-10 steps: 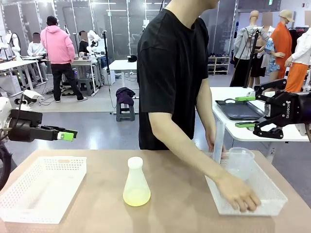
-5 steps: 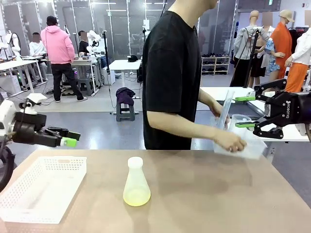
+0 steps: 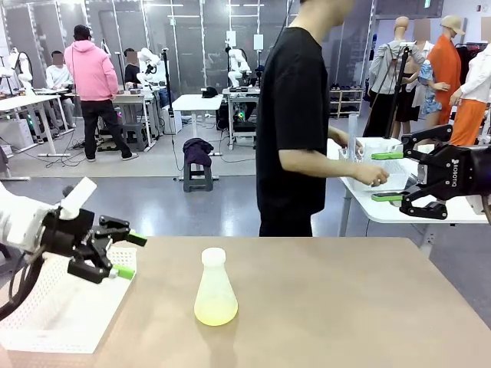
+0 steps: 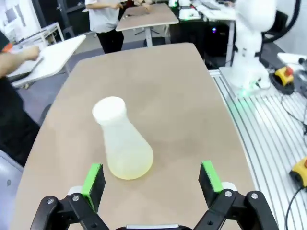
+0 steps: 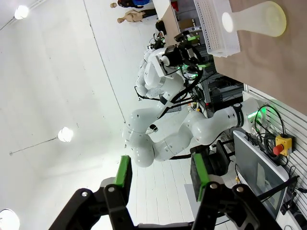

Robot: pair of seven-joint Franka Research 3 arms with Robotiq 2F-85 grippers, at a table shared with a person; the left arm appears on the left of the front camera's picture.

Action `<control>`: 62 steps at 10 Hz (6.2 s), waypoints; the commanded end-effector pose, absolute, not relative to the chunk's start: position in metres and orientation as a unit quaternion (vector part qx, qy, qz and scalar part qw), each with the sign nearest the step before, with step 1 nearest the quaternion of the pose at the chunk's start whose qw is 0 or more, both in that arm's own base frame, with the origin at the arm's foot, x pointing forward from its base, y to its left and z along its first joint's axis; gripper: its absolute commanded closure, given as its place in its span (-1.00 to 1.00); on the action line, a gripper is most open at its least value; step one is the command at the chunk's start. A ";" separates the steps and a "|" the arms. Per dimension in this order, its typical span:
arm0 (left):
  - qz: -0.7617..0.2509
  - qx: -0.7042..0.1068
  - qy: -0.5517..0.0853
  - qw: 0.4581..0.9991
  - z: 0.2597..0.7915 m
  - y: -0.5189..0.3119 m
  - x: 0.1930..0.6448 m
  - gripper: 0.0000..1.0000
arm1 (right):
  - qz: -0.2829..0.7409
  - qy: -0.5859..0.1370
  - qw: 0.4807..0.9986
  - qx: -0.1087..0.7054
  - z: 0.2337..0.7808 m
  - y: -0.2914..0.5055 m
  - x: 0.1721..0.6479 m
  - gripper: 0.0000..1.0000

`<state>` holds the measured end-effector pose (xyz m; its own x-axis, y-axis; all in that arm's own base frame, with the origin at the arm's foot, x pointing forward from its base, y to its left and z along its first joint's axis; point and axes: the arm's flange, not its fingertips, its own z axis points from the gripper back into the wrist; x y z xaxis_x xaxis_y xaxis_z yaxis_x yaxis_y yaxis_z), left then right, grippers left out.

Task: Prepare the solutions needed for the experiment.
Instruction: When the human places the Big flask in the center of the table, pick up the Big flask and place it in the left Organizing basket.

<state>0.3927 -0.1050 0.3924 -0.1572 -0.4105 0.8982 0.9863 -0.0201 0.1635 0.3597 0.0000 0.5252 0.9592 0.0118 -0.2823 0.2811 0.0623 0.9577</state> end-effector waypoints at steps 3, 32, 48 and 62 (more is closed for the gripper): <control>-0.630 -0.337 -0.427 0.555 0.392 -0.105 0.393 -1.00 | -0.091 0.105 0.719 0.681 0.528 0.000 0.359 -0.26; -0.581 -0.471 -0.381 0.544 0.289 -0.246 0.504 -1.00 | -0.091 0.105 0.719 0.681 0.528 0.000 0.359 -0.26; -0.579 -0.554 -0.343 0.490 0.268 -0.268 0.502 0.15 | -0.091 0.105 0.719 0.681 0.528 0.000 0.359 -0.26; -0.592 -0.512 -0.409 0.469 0.398 -0.128 0.448 1.00 | -0.091 0.105 0.719 0.681 0.528 0.000 0.359 -0.26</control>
